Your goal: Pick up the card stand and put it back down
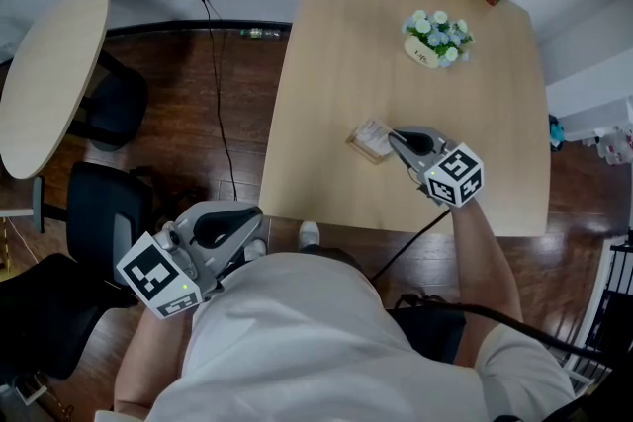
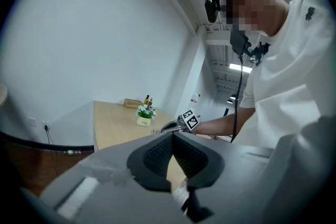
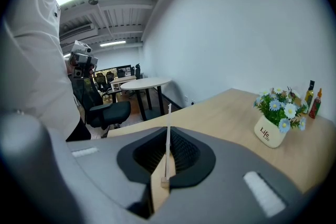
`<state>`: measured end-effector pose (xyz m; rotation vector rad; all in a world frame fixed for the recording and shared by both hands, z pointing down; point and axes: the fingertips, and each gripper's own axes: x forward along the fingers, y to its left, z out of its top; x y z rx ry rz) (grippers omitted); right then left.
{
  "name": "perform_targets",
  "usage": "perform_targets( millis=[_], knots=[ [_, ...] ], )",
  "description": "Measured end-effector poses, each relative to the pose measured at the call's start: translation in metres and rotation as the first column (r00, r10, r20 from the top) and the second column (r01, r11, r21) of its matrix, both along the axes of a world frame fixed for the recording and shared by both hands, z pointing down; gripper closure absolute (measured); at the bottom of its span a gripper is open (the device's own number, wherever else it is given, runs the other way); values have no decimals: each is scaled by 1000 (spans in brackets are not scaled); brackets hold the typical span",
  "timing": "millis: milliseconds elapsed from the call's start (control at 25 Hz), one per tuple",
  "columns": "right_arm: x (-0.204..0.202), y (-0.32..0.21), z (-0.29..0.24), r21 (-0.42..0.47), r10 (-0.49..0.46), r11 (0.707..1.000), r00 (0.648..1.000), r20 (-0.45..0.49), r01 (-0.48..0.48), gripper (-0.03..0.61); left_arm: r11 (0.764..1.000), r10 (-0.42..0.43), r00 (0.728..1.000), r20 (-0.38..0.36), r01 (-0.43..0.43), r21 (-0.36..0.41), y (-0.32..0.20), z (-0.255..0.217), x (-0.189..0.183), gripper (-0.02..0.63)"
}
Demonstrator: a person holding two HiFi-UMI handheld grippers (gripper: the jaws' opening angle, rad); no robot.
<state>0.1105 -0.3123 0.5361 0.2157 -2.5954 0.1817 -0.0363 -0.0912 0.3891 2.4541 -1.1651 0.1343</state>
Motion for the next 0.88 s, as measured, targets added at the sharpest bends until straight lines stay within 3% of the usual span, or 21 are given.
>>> perform_targets(
  millis=[880],
  knots=[
    [4, 2, 32, -36, -11, 999, 1000, 3, 11, 558, 1000, -13, 1000, -7, 13, -20, 0, -1, -5, 612]
  ],
)
